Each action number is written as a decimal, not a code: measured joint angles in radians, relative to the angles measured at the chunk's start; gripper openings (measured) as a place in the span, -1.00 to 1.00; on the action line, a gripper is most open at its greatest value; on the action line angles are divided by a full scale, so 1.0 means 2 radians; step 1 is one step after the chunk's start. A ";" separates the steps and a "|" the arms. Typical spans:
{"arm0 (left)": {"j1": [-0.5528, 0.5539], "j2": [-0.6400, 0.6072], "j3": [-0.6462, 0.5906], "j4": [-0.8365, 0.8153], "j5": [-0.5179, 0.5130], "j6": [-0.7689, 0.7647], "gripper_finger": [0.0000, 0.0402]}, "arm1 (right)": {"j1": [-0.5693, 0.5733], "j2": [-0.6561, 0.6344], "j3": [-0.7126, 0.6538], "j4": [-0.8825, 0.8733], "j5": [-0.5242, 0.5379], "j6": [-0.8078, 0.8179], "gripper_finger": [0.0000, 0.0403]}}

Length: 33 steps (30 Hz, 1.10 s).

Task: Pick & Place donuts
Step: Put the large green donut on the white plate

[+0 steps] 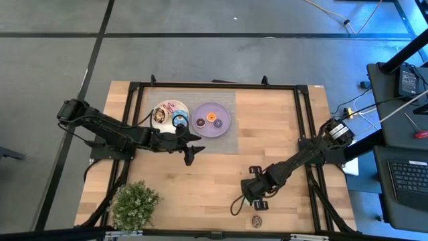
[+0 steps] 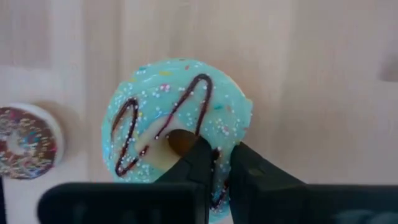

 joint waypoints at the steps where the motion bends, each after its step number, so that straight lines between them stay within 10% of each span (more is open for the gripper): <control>1: 0.000 0.000 0.000 0.000 0.000 0.005 0.19 | -0.005 -0.006 0.000 -0.006 0.001 -0.002 -0.82; 19: 0.000 -0.001 0.000 0.100 0.001 0.104 0.19 | -0.203 -0.188 0.000 -0.024 0.105 -0.171 -0.76; 33: 0.001 -0.001 0.000 0.148 0.009 -0.012 0.19 | -0.259 -0.192 0.000 0.081 0.162 -0.234 -0.76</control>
